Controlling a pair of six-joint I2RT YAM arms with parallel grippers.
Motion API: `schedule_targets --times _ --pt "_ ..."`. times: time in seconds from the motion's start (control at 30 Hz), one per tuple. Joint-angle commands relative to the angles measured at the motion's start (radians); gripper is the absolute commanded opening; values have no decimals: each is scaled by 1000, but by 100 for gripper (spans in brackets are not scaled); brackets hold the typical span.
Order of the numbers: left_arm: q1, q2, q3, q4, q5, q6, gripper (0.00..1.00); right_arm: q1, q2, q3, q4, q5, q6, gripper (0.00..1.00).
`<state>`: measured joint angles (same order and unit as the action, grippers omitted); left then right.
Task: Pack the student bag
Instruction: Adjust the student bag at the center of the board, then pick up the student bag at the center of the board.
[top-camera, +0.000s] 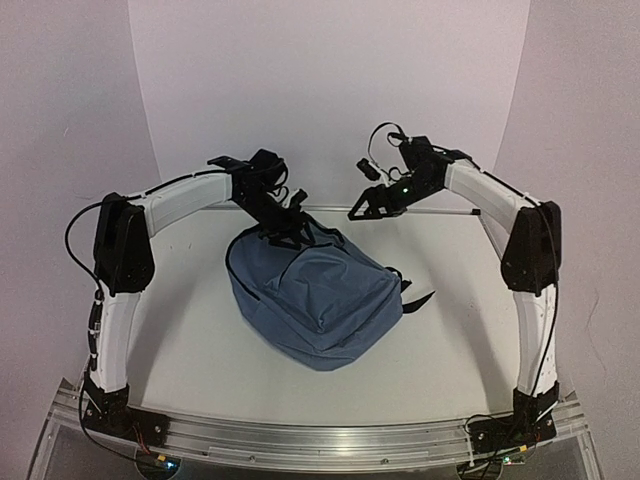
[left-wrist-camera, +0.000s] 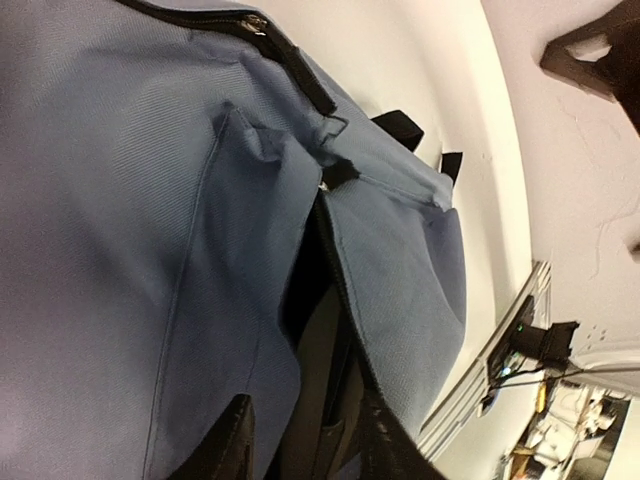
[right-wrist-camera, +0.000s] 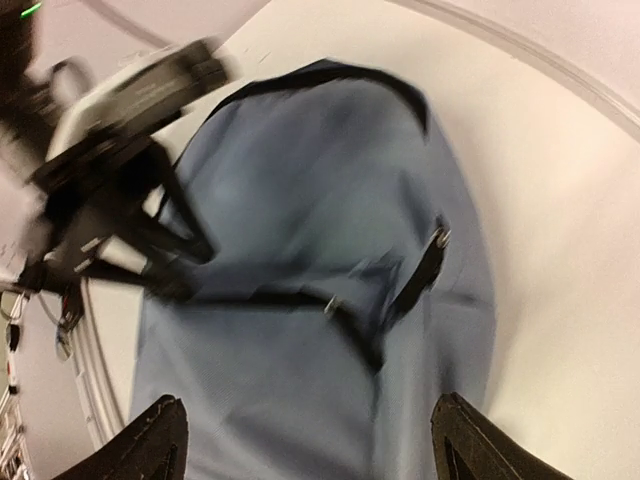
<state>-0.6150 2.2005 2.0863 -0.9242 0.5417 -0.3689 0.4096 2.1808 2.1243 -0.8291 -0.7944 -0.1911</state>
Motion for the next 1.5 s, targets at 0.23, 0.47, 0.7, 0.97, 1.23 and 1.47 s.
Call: schedule_targets --times 0.23,0.47,0.7,0.97,1.23,1.47 --pt "72 -327 -339 80 -220 -245 67 23 335 248 139 42 174 88" --pt "84 -439 -596 68 -268 -395 66 24 390 268 189 -46 258 77" --pt "114 -415 -696 96 -293 -481 66 33 383 225 238 -59 335 85" --pt "136 -357 -664 52 -325 -502 68 41 492 341 266 65 350 80" --pt "209 -286 -632 154 -279 -442 65 51 413 257 269 -72 387 36" --pt "266 -136 -409 127 -256 -324 62 51 262 206 325 -169 510 0"
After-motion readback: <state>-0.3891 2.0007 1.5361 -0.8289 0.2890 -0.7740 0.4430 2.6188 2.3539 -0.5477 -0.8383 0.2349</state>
